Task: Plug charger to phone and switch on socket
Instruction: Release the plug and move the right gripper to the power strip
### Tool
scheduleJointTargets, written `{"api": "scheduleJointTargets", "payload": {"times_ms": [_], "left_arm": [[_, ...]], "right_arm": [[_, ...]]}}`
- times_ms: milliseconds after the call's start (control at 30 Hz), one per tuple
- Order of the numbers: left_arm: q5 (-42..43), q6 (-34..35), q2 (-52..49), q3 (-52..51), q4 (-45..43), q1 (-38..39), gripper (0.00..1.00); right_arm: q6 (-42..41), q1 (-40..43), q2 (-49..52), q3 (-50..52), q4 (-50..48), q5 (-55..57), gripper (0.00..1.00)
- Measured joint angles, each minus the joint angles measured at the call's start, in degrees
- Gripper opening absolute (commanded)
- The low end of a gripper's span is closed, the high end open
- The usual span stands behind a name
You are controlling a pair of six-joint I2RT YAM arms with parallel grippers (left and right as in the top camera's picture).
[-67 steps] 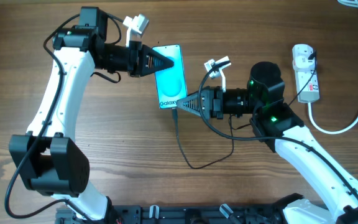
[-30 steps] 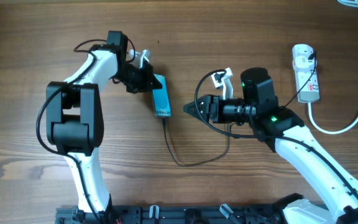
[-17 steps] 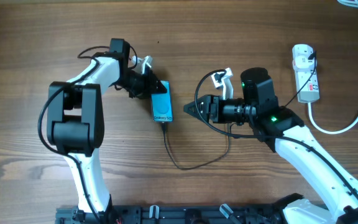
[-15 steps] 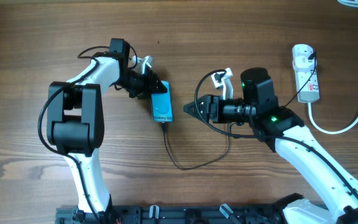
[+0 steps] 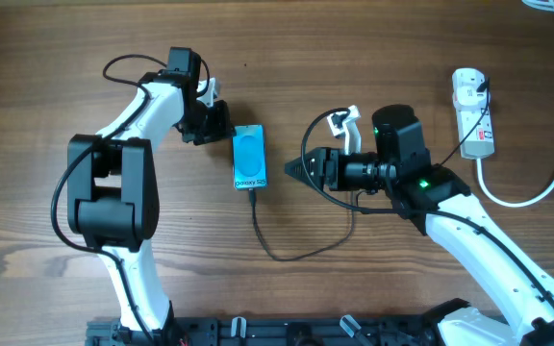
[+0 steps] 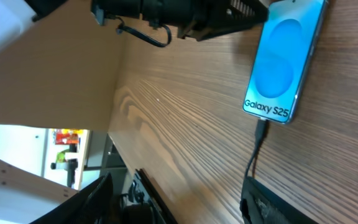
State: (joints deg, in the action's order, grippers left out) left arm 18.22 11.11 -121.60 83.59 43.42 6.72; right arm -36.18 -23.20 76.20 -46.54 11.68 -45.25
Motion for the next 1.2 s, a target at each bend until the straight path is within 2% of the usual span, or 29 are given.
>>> {"api": "scheduleJointTargets", "payload": {"times_ms": [133,200,267,367,400,467,500,533,667,767,933,1200], "left_arm": [[-4.63,0.61,0.87,0.17,3.5,-0.02,0.36],[-7.08,0.79,2.03,0.31,7.87,-0.04,0.41],[-8.07,1.68,6.56,1.49,10.03,-0.09,0.51],[-8.11,2.93,19.71,4.13,9.66,-0.09,0.56],[-8.11,3.23,24.09,4.92,9.55,-0.09,0.61],[-8.11,3.93,33.22,6.38,9.68,-0.09,0.72],[-8.09,4.13,36.04,6.51,9.81,-0.09,0.83],[-8.13,4.5,38.8,6.54,9.94,-0.09,1.0],[-8.11,4.7,43.65,6.54,10.8,-0.09,1.0],[-8.11,4.7,44.7,6.51,11.5,-0.09,1.0],[-8.11,4.7,44.96,6.47,11.56,-0.09,1.0],[-8.11,4.7,44.96,6.47,11.65,-0.09,1.0]], "right_arm": [[1.88,0.0,0.0,0.0,2.95,2.51,0.59],[2.8,0.0,0.0,-0.2,6.32,4.98,0.52],[4.09,0.0,0.0,-2.05,11.98,8.39,0.36],[6.71,0.55,0.0,-9.14,21.73,13.68,0.07],[7.67,1.27,0.0,-12.37,25.09,15.61,0.05],[8.68,4.0,-0.07,-18.43,31.45,19.06,0.05],[9.44,6.32,-0.07,-21.59,34.29,20.7,0.05],[10.45,9.18,-0.07,-24.55,36.28,21.92,0.04],[13.25,22.1,-0.07,-31.82,39.76,24.26,0.05],[14.03,33.03,-0.07,-32.74,39.26,25.38,0.04],[14.69,45.07,1.2,-32.81,35.82,29.66,0.04],[17.05,51.47,16.61,-32.92,28.44,31.41,0.05]]}}
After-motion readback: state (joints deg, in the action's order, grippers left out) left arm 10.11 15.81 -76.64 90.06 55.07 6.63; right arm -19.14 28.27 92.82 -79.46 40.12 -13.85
